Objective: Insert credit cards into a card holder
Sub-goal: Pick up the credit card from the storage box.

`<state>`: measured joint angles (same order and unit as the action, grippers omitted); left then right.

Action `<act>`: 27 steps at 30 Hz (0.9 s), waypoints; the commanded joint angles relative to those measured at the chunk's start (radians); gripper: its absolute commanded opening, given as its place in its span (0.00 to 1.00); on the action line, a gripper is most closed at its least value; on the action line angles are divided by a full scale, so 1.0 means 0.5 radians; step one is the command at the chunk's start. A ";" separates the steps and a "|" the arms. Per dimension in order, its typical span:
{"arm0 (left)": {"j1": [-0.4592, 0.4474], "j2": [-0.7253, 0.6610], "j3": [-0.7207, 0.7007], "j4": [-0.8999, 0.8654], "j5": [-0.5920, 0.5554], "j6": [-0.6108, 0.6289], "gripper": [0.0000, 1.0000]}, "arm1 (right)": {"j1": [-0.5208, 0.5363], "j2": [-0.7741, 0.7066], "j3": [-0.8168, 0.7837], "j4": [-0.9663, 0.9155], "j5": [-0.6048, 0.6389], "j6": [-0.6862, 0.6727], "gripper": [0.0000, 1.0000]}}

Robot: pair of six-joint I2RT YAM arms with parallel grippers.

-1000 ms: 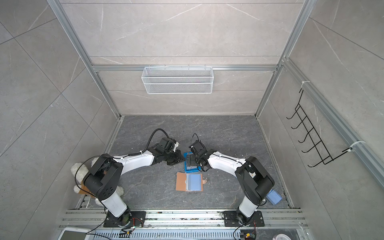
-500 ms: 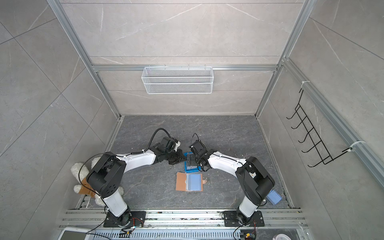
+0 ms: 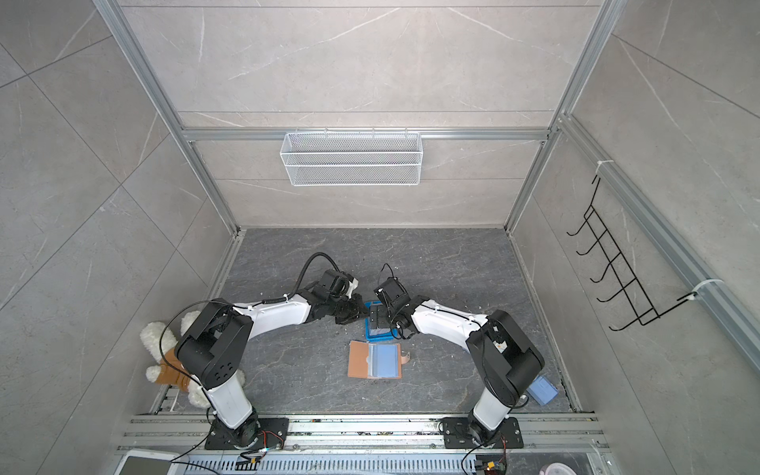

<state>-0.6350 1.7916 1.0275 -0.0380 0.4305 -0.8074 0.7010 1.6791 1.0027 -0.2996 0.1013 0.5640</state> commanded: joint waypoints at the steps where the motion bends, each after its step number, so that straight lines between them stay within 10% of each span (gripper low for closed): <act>1: -0.009 0.049 0.068 -0.009 0.063 -0.006 0.12 | 0.006 -0.065 0.011 -0.057 0.040 -0.025 0.96; 27: -0.034 0.140 0.115 -0.028 0.041 -0.011 0.13 | 0.024 -0.398 -0.066 -0.113 -0.082 0.004 0.93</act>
<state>-0.6418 1.8431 1.0622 -0.0433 0.4477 -0.8078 0.7044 1.5192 0.9844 -0.3210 0.0765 0.5644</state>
